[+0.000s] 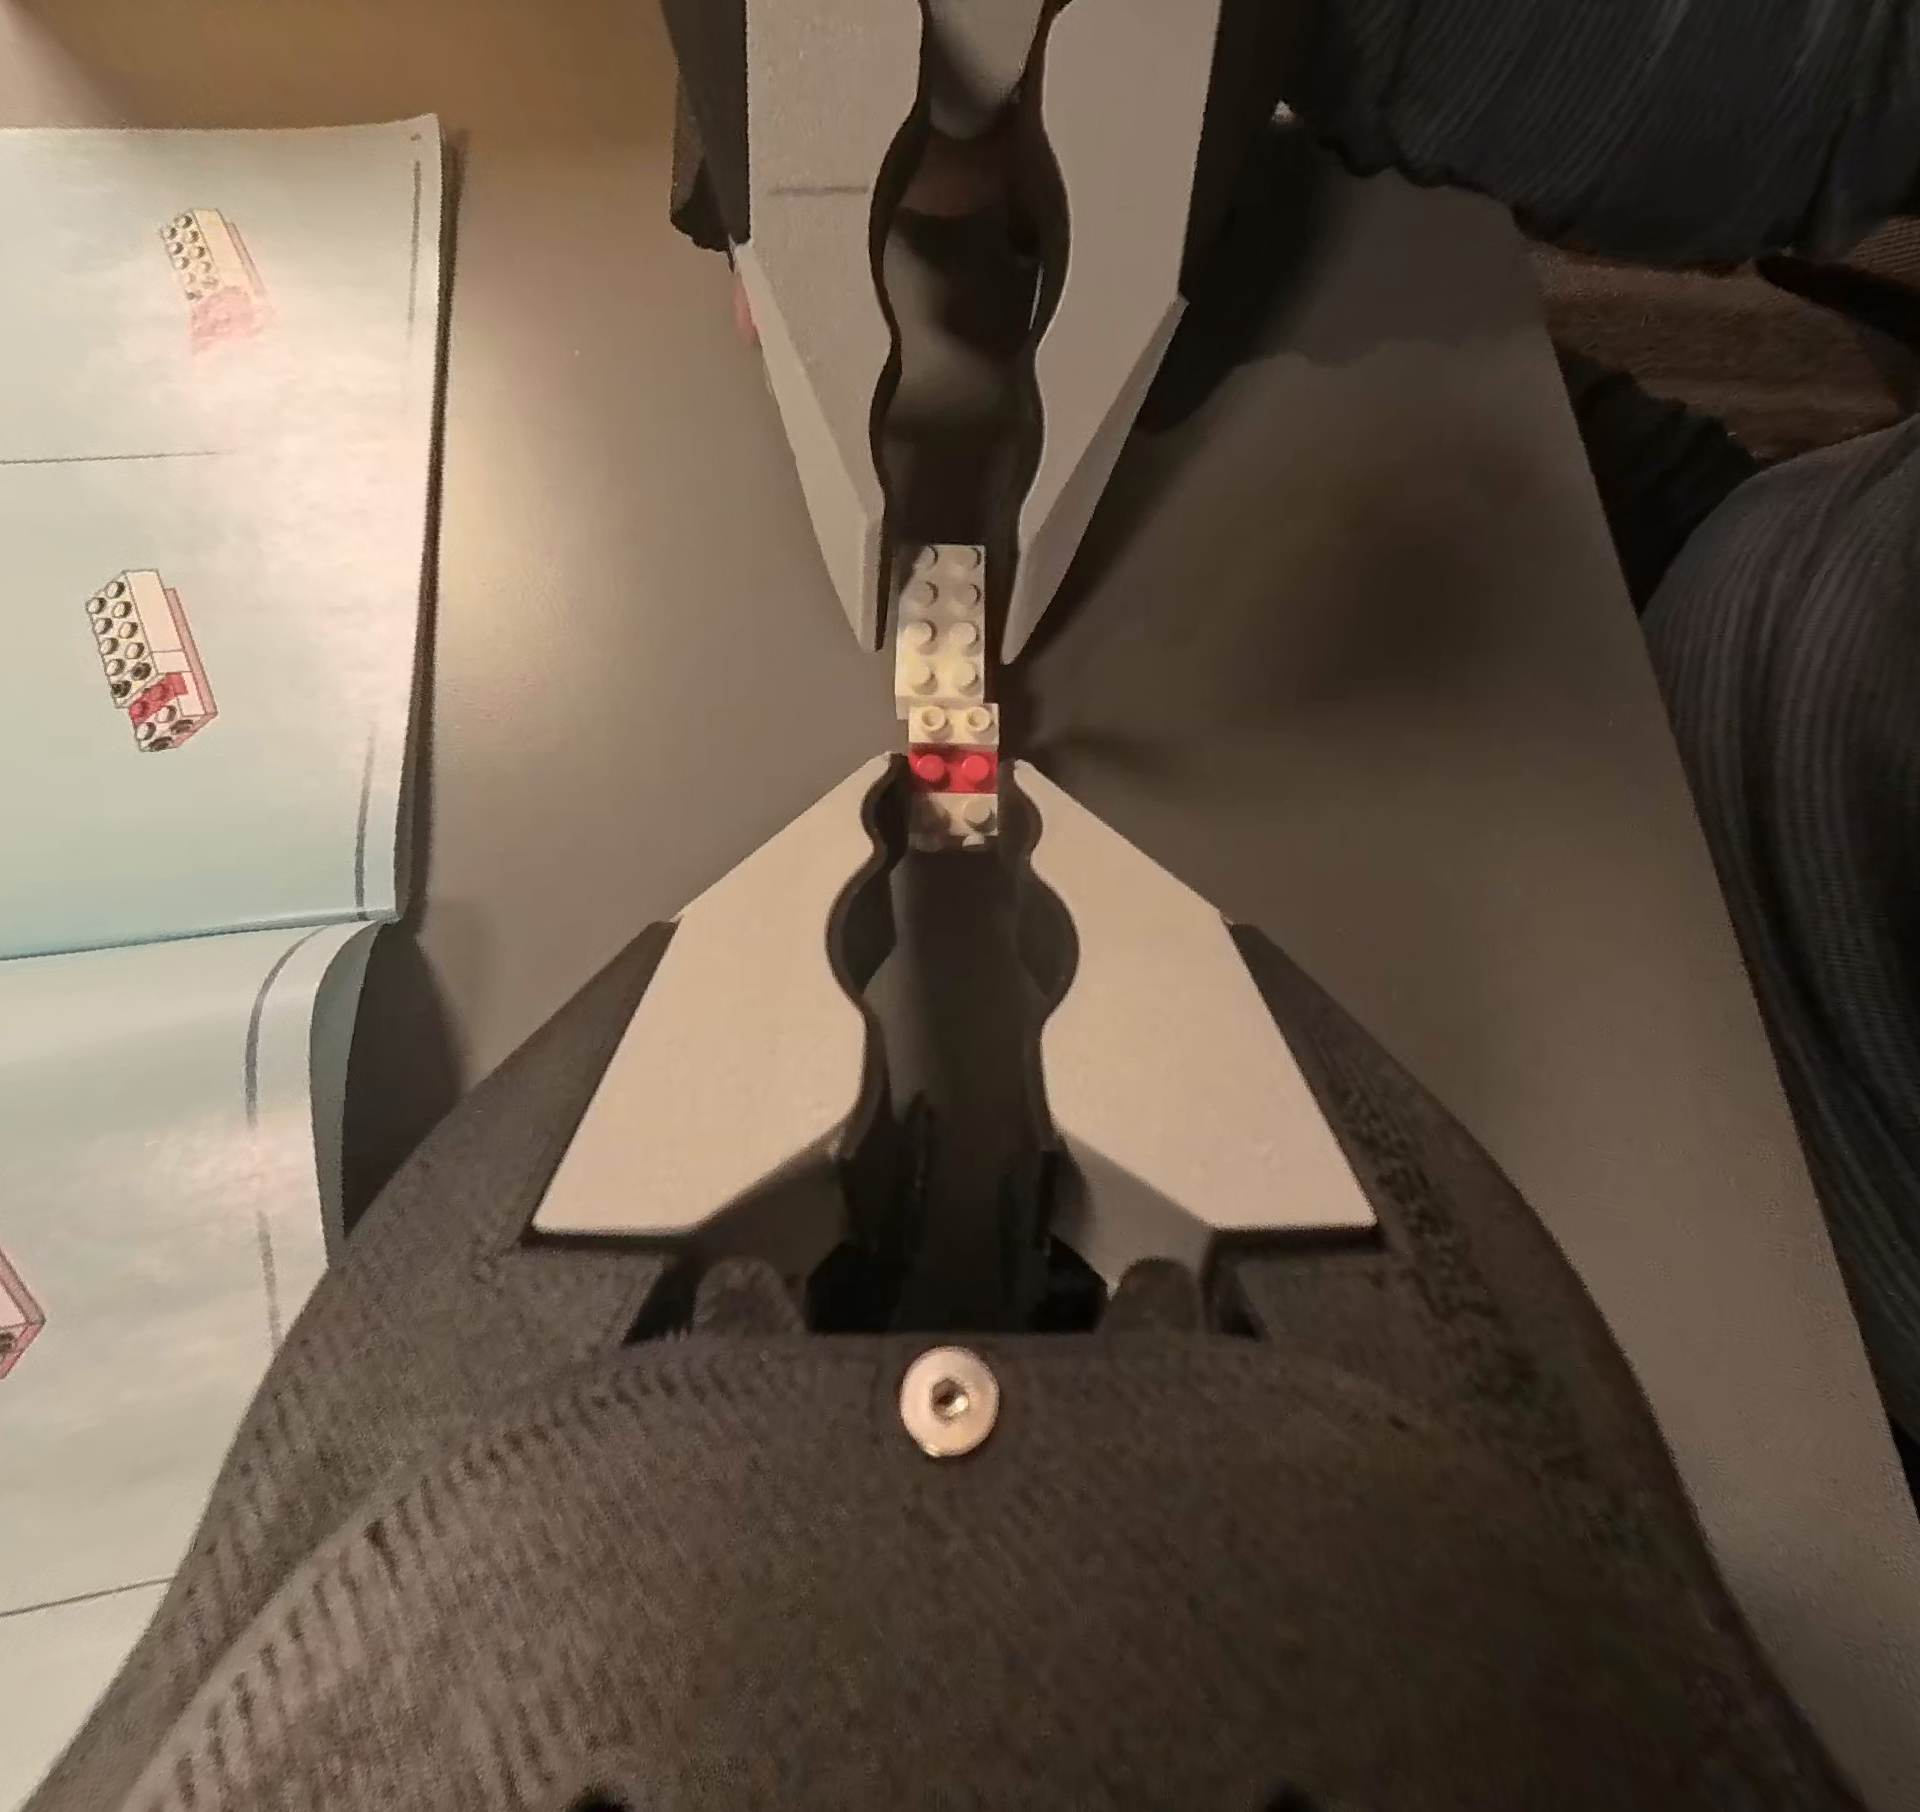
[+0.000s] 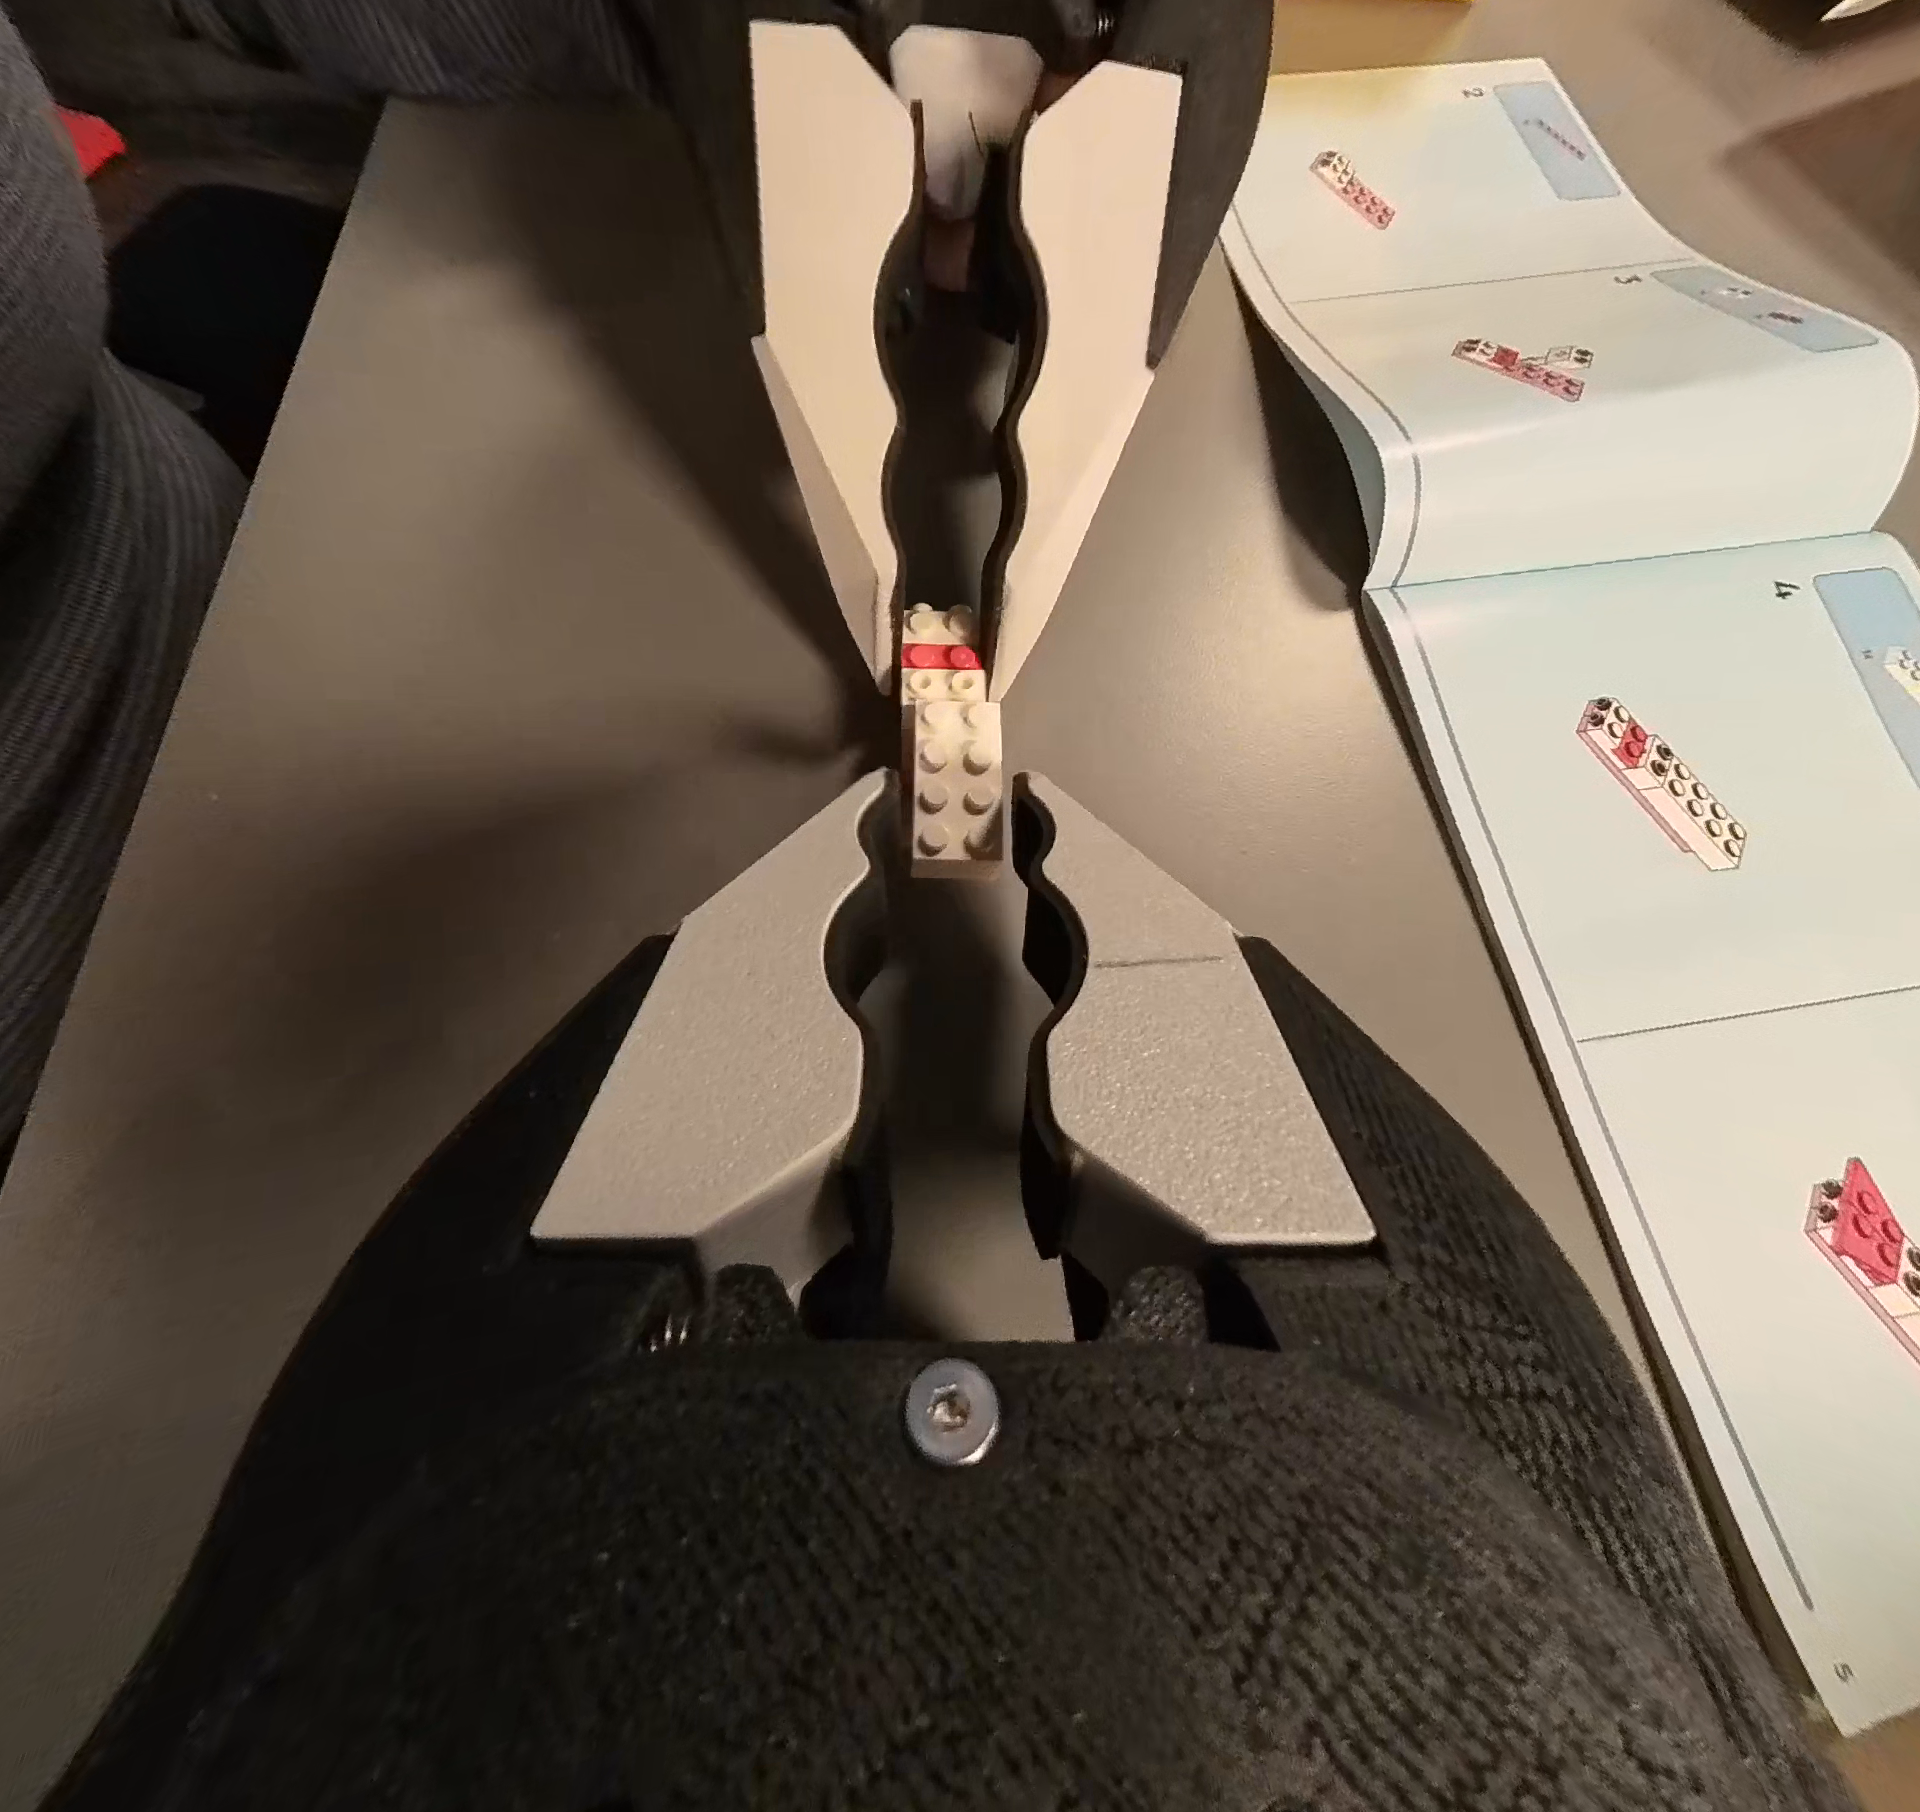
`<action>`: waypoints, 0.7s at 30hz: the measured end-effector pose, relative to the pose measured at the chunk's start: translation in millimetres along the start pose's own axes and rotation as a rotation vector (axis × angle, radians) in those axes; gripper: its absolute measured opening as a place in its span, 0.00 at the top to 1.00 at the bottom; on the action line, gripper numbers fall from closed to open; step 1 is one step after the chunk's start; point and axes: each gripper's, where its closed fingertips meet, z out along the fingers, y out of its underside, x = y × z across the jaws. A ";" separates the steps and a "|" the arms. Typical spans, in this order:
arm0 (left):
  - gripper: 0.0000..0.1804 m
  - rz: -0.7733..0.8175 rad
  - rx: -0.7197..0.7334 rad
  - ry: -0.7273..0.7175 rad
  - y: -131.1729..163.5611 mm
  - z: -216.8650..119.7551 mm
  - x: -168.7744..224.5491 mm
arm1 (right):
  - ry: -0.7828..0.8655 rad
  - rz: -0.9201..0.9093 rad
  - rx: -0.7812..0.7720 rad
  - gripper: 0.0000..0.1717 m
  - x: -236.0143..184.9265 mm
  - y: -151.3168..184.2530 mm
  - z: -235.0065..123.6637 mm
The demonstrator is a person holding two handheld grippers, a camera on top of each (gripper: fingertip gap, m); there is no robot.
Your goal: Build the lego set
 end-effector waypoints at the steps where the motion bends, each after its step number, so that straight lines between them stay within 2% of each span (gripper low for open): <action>1: 0.91 -0.003 0.003 0.000 -0.3 -0.3 -0.3 | 0.002 0.000 0.005 0.89 0.0 -0.7 -0.4; 4: 0.91 -0.014 0.015 -0.009 -1.9 -1.3 -2.5 | 0.032 -0.009 0.022 0.83 3.1 -3.0 -2.2; 7: 0.91 -0.045 0.030 -0.042 -3.4 -3.1 -9.7 | 0.118 -0.060 0.084 0.72 11.0 -14.7 -5.8; 10: 0.91 -0.103 0.022 -0.108 -1.7 -6.1 -22.5 | 0.398 -0.310 0.073 0.64 31.4 -24.5 -8.8; 12: 0.91 -0.130 0.020 -0.155 -2.1 -9.8 -29.7 | 0.591 -0.573 -0.054 0.63 40.2 -23.5 -11.6; 14: 0.91 -0.145 0.028 -0.191 -4.6 -14.3 -34.1 | 0.682 -0.743 -0.115 0.62 39.3 -27.9 -9.4; 21: 0.91 -0.182 0.082 -0.218 -14.0 -25.0 -37.5 | 0.780 -0.874 -0.240 0.66 45.8 -25.2 1.7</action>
